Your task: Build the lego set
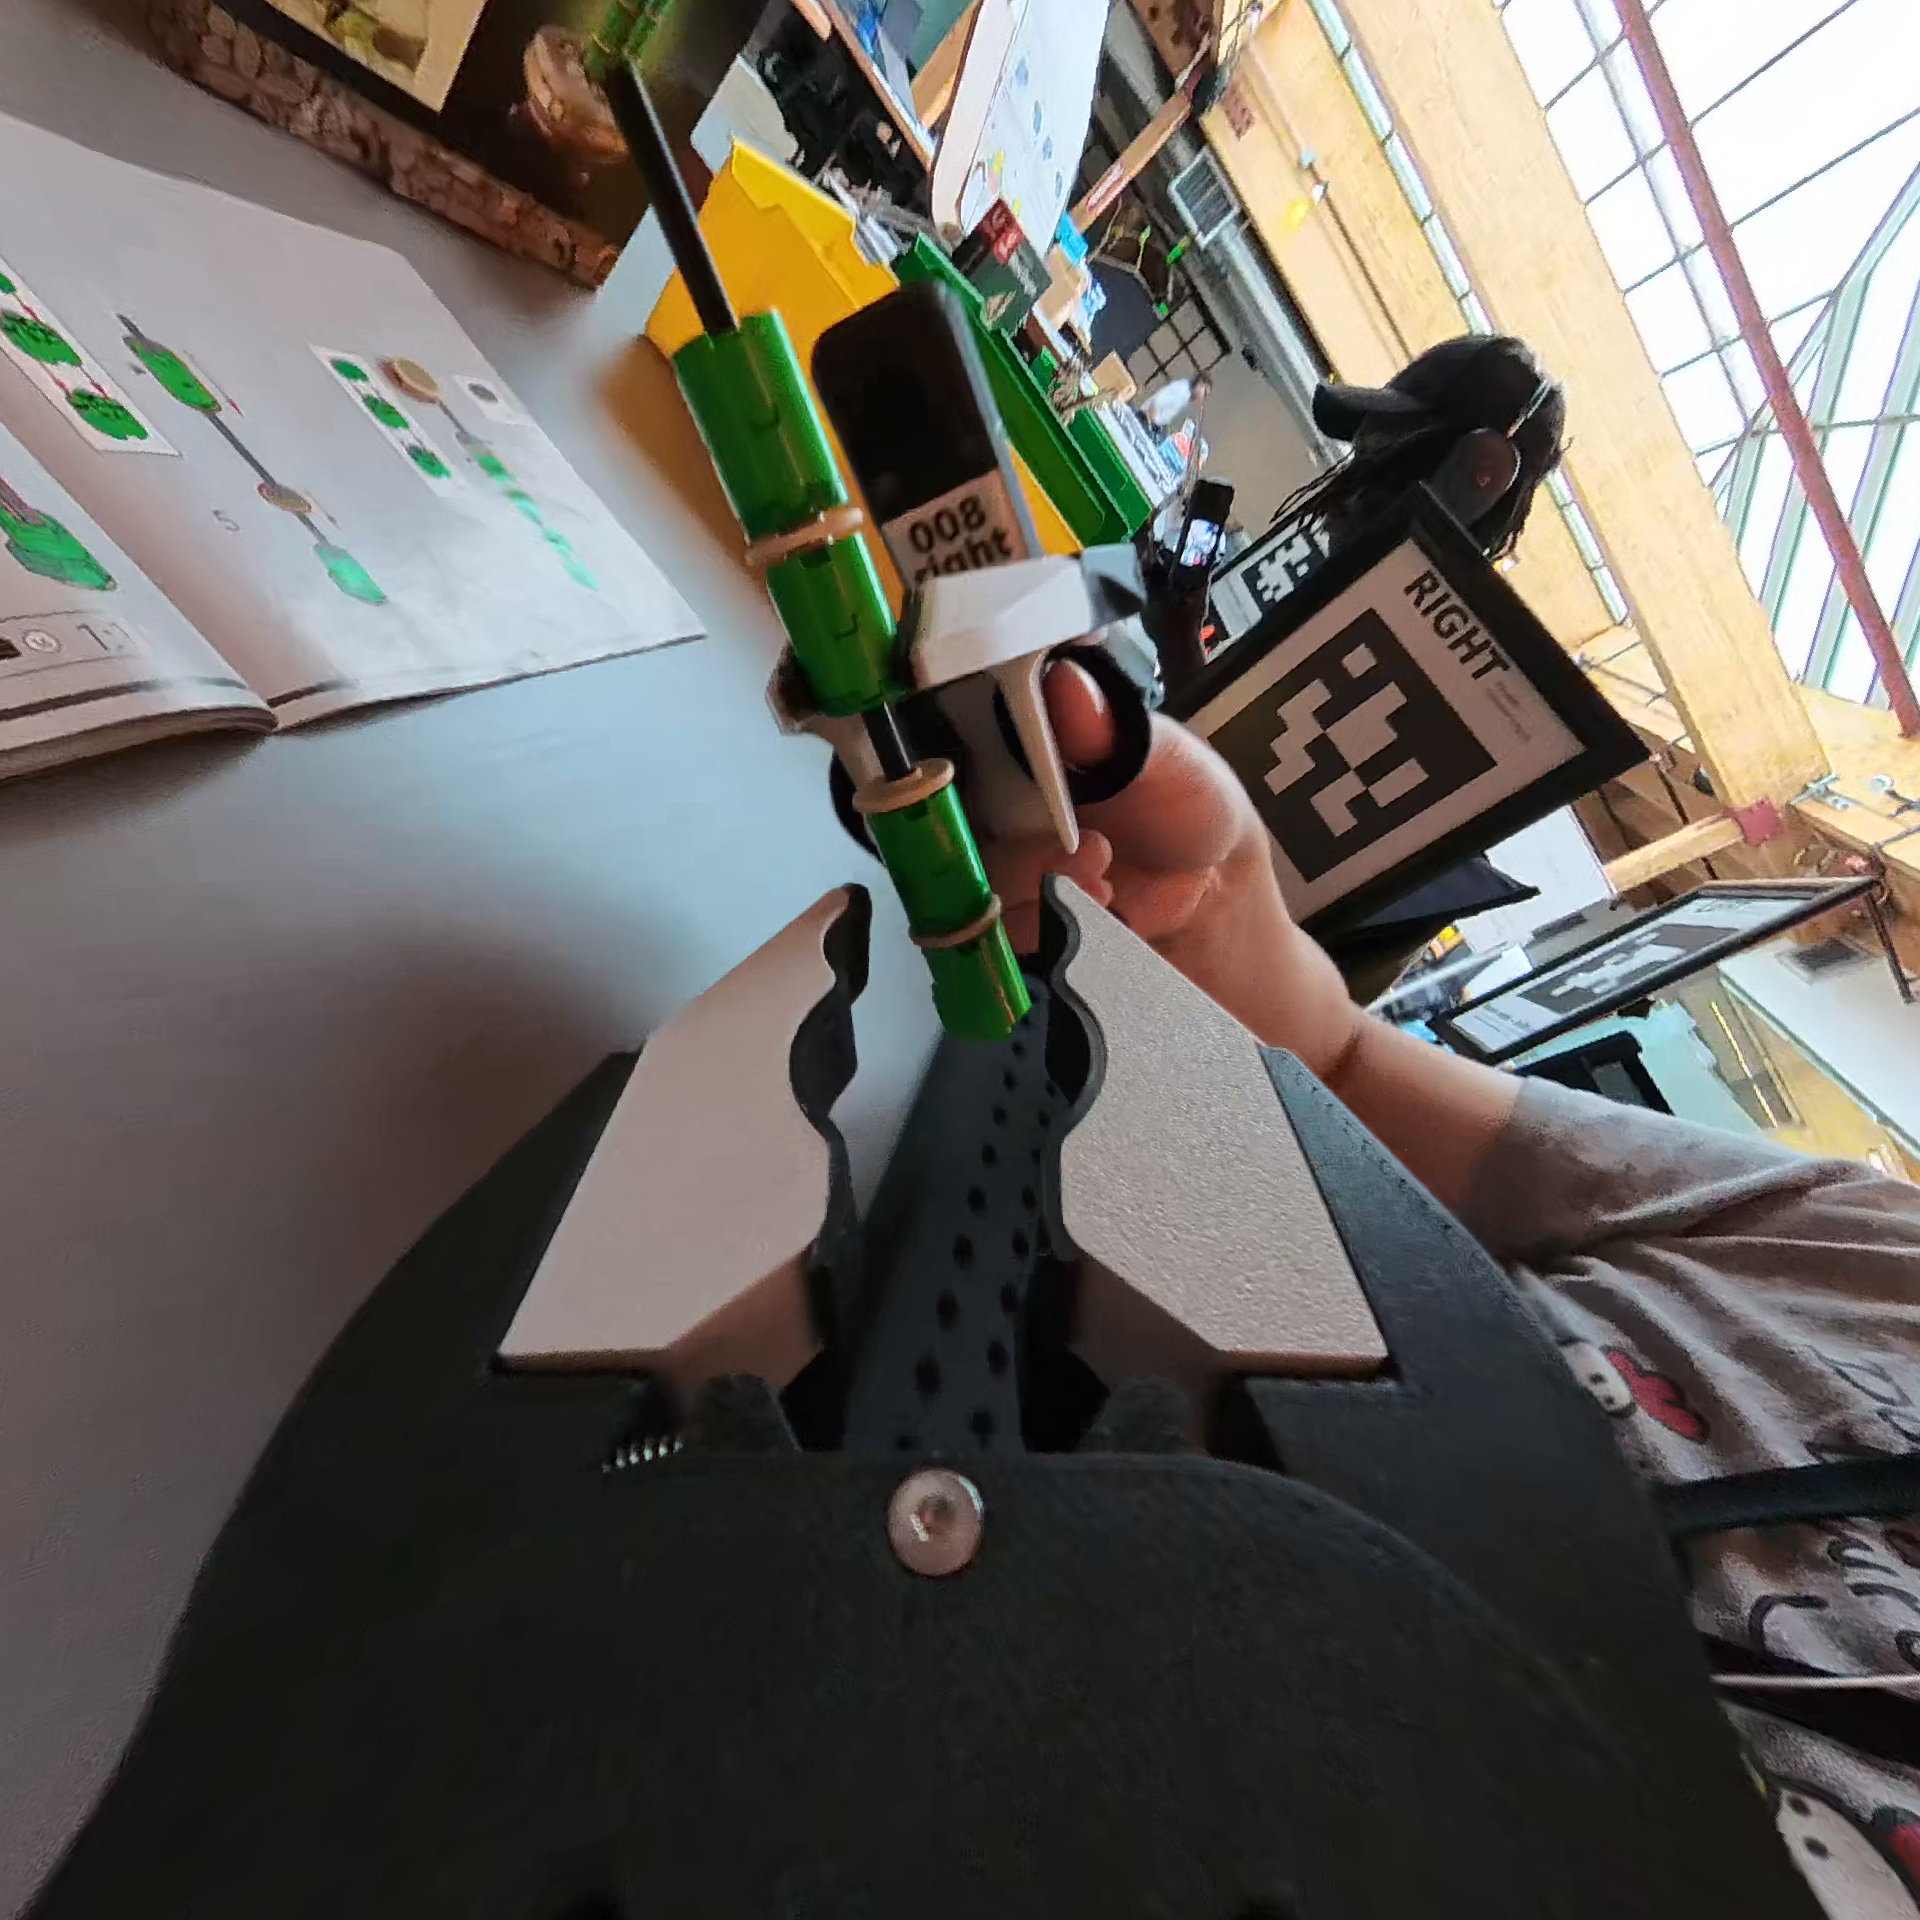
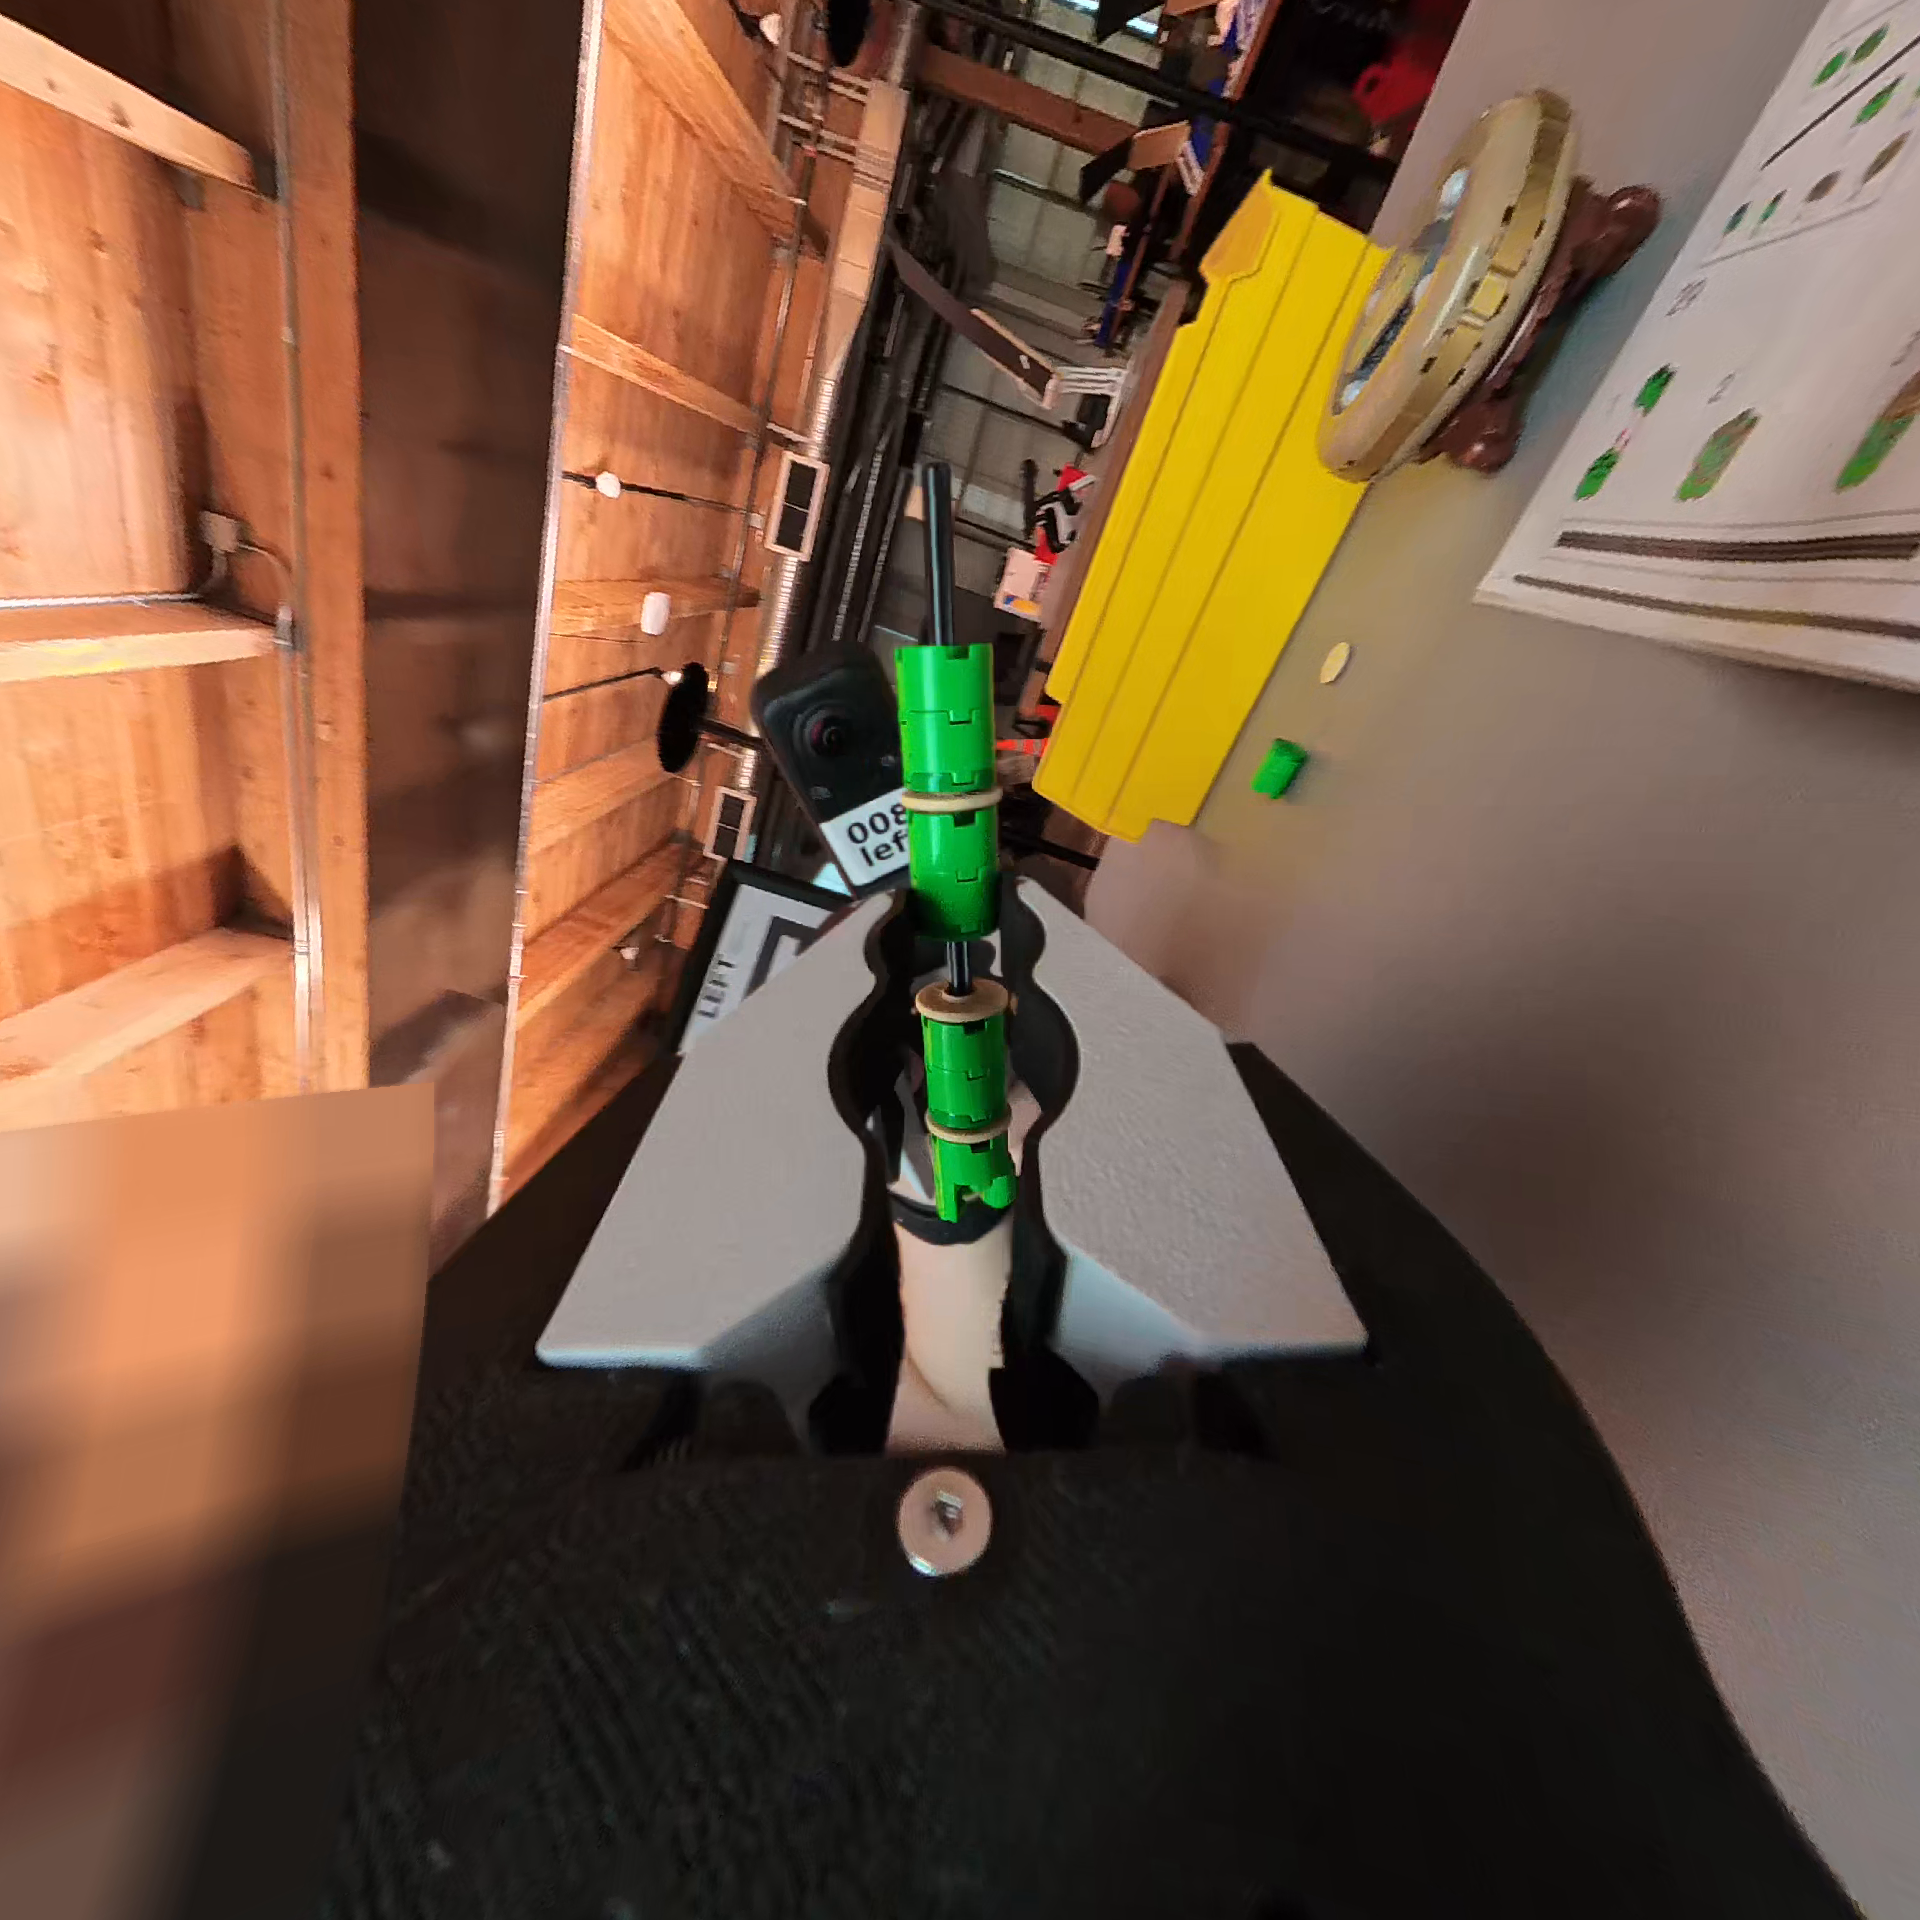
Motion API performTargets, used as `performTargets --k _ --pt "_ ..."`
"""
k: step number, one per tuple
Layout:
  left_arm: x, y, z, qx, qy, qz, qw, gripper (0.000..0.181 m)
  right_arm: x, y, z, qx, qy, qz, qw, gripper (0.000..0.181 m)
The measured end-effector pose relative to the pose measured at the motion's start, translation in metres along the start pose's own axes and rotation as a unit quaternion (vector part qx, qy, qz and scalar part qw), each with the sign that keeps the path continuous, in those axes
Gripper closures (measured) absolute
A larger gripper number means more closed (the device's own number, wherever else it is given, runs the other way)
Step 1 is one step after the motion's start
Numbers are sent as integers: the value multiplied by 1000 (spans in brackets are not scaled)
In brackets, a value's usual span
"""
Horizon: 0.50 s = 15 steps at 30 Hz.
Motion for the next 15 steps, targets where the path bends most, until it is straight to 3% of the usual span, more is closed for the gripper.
performTargets --k 7,15 --pt "-7 -3 2 0 7 40 999 166 -7 -3 -1 -17 83 68 994 167" --pt "-6 5 7 26 -49 60 997 166 -17 -1 4 -51 252 131 957 128"
Point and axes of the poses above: each gripper's, where its closed fingertips meet, y back along the fingers, z out of its underside, x = y × z across the jaws, the point moved 6 cm from there along y, back along the fingers, and after that the axes turned 1 degree about z, right-handed, at the moved point
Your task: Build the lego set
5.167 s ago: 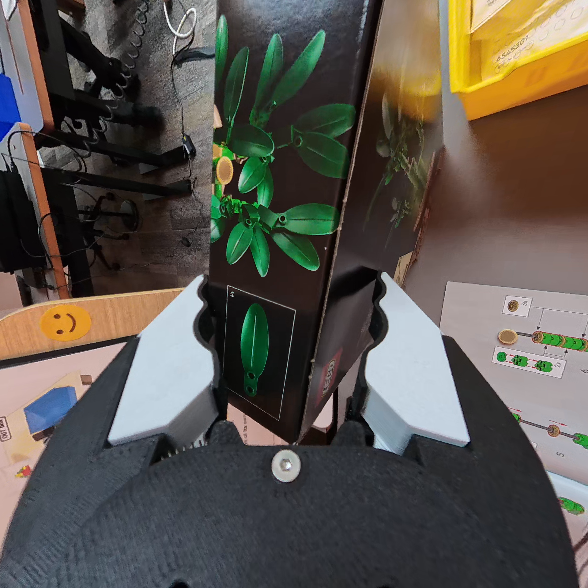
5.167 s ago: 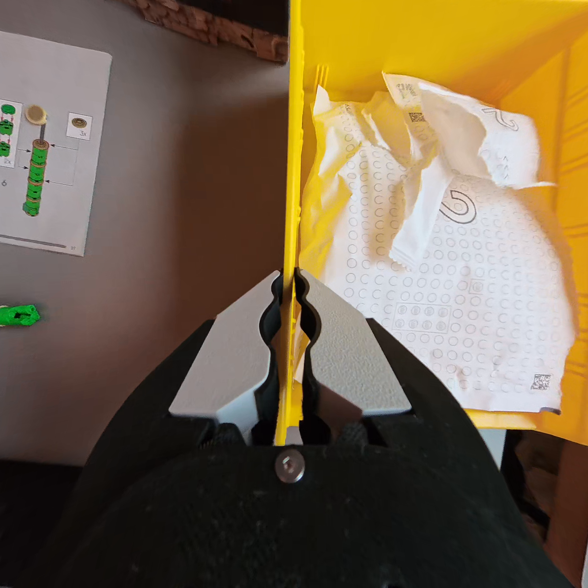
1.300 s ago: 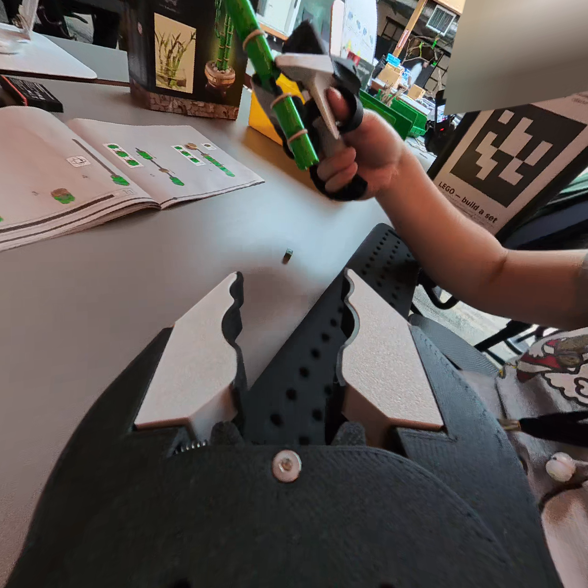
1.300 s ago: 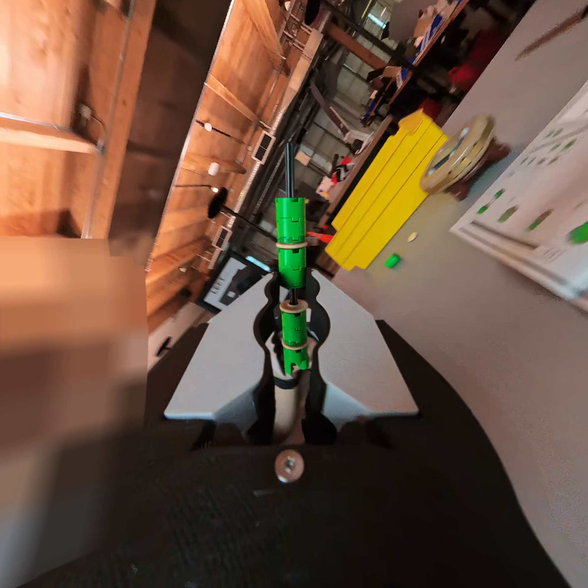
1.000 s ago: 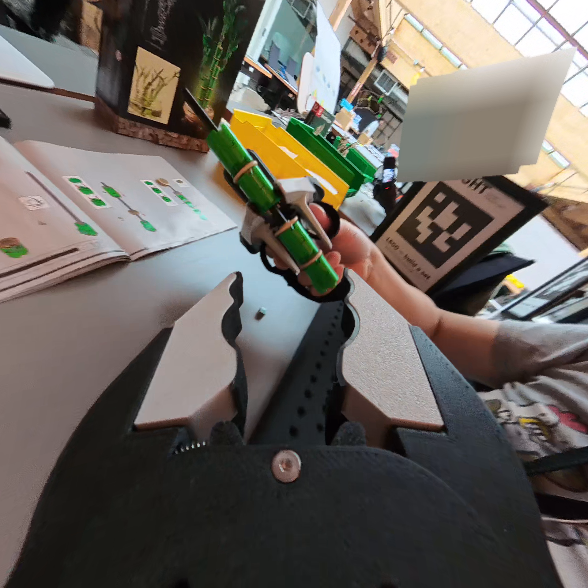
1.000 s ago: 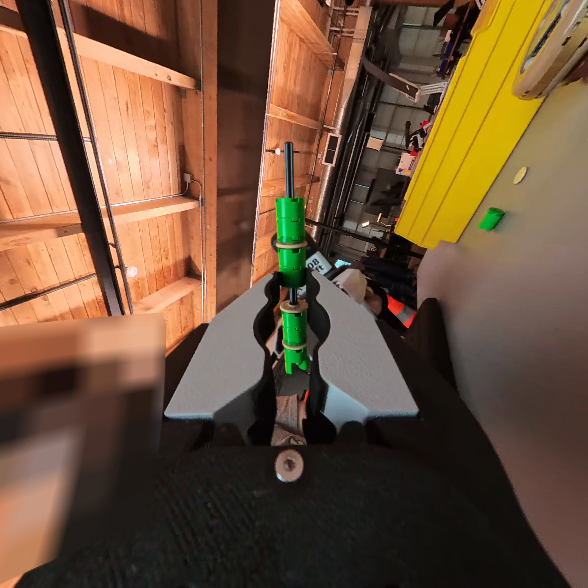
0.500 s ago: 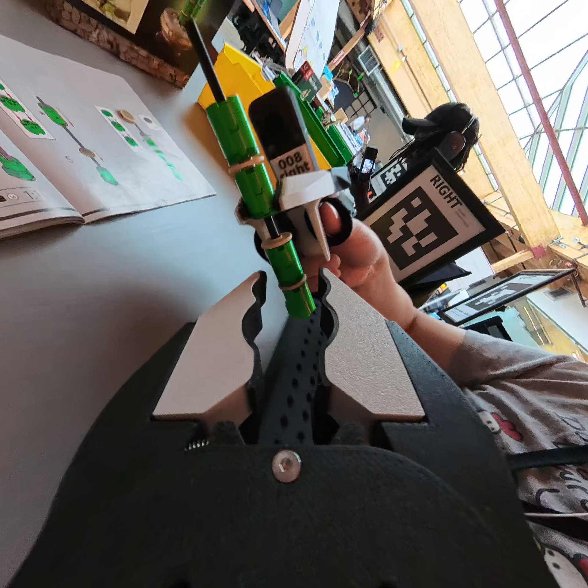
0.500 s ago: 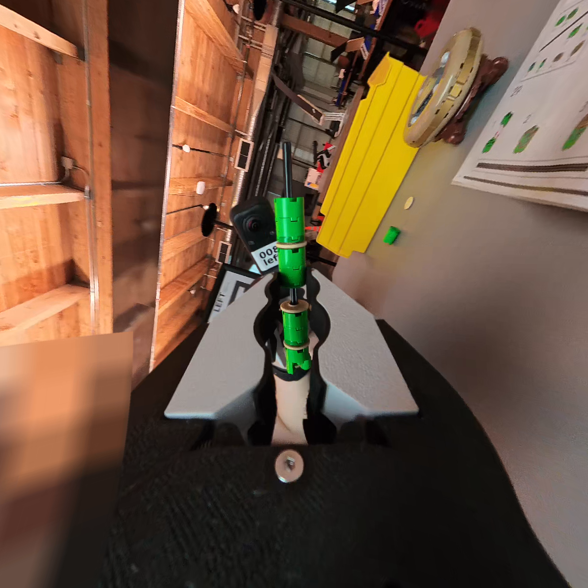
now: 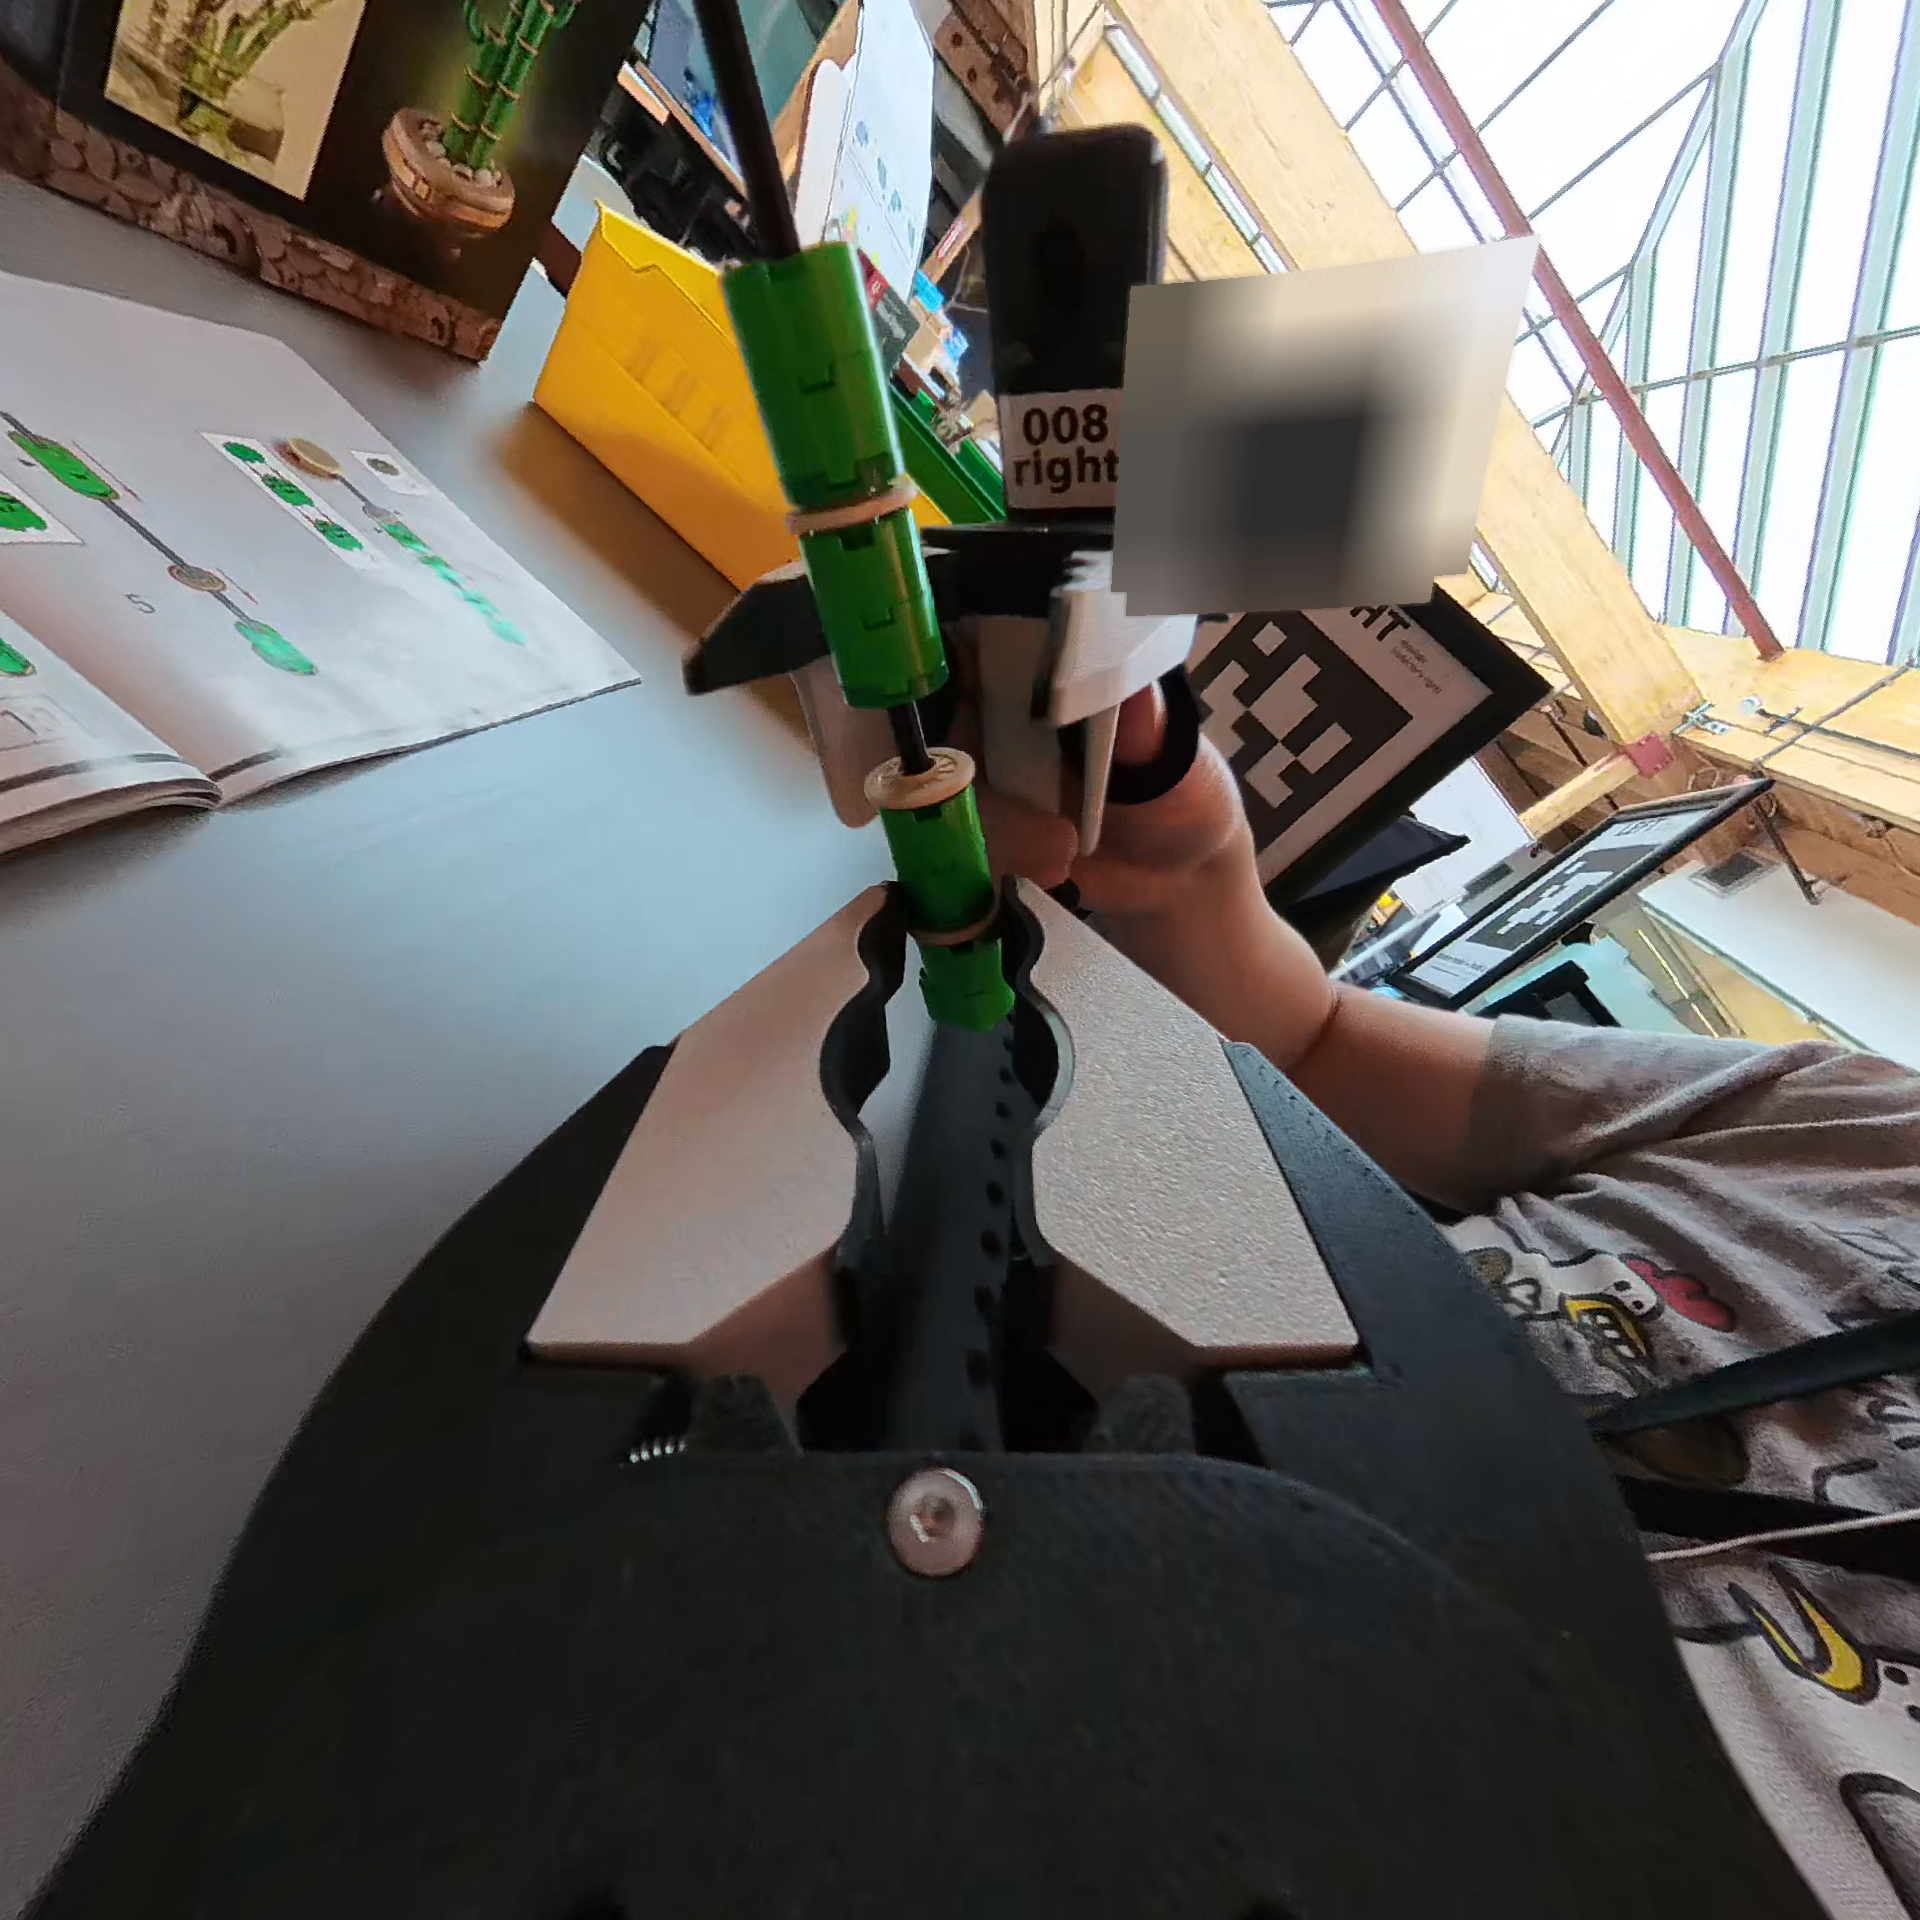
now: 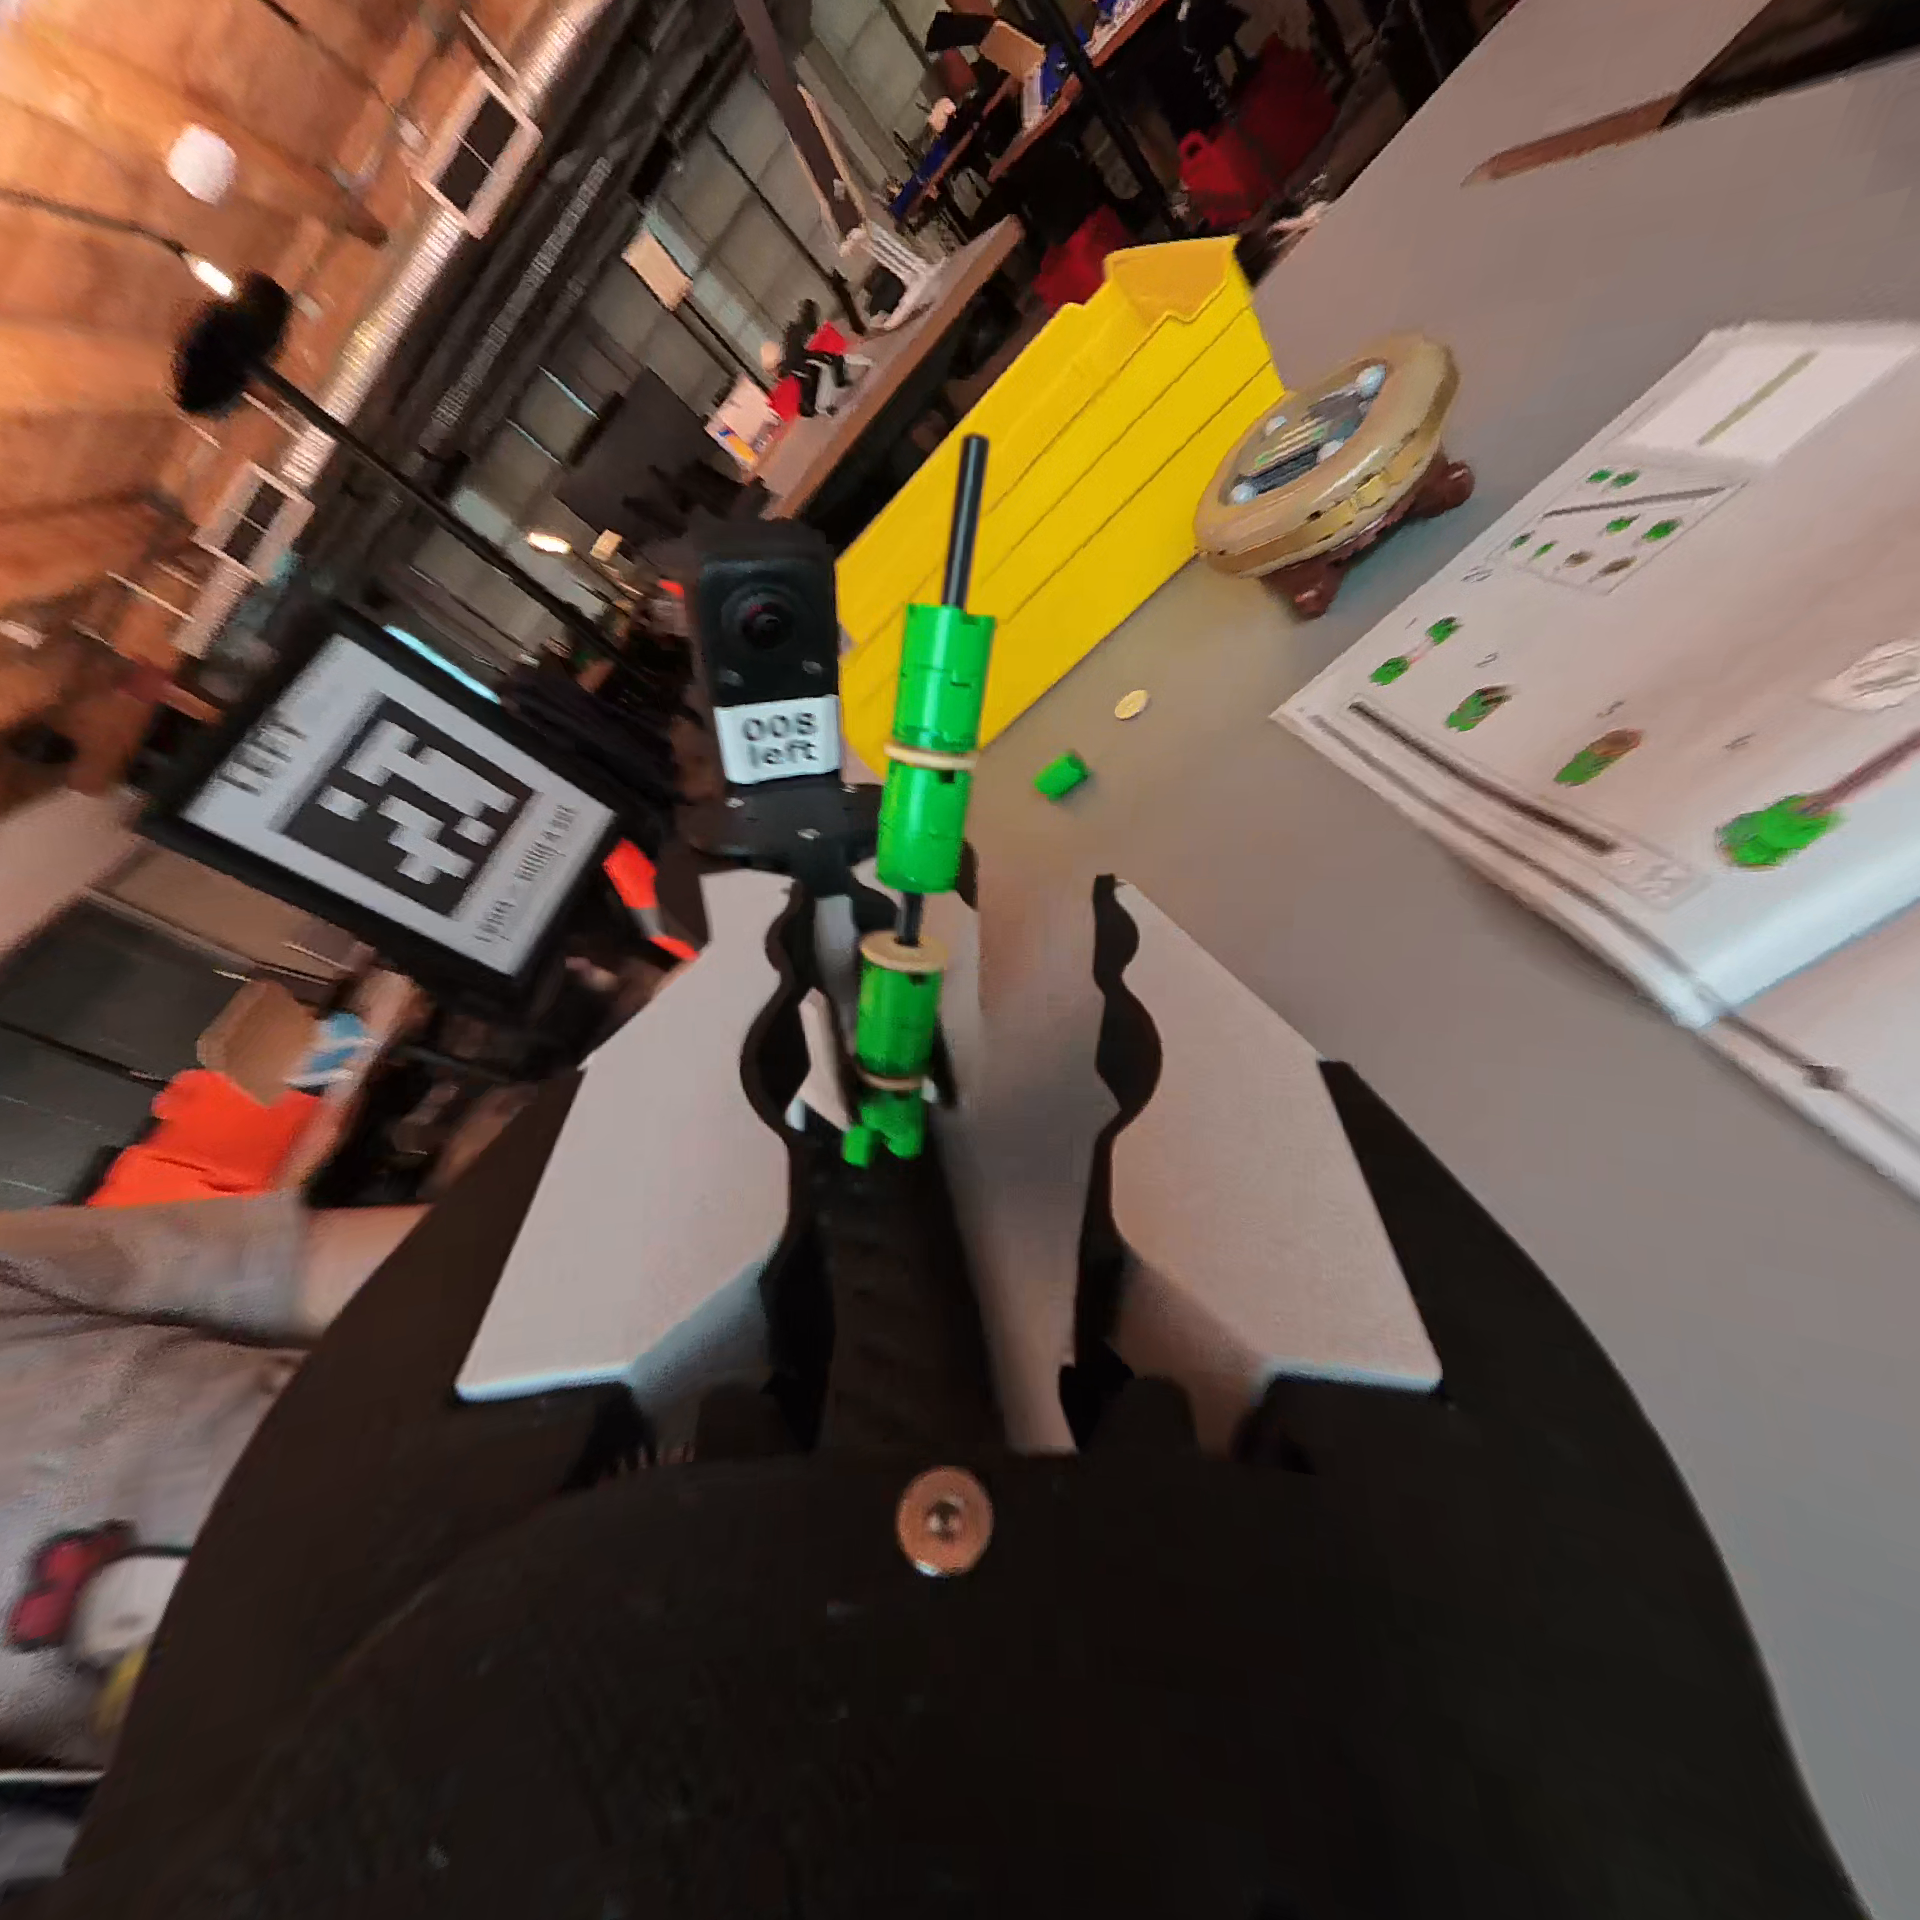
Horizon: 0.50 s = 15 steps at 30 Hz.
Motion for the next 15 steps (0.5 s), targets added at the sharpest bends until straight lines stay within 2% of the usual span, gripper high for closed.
performTargets --k 3,5,6,8,9,10,11,15 --pt "-5 5 2 4 4 -2 1000 167 10 27 -1 44 125 80 988 125" --pt "-5 8 1 10 -1 -2 1000 167 22 59 2 53 223 176 957 126" --pt "-5 10 1 13 -4 -4 1000 167 31 81 4 40 272 252 928 126" --pt "-5 12 -1 18 -16 -9 1000 168 53 136 10 -1 345 422 838 129" --pt "-5 13 -1 20 -23 -12 999 167 62 167 15 -21 357 491 794 132" --pt "-4 13 -2 22 -27 -11 999 167 69 195 21 -34 349 541 765 135" --pt "-3 13 -3 25 -28 -6 999 167 77 218 29 -39 321 565 759 138" --pt "3 12 -8 37 -40 5 998 167 104 283 64 -40 169 596 784 137"
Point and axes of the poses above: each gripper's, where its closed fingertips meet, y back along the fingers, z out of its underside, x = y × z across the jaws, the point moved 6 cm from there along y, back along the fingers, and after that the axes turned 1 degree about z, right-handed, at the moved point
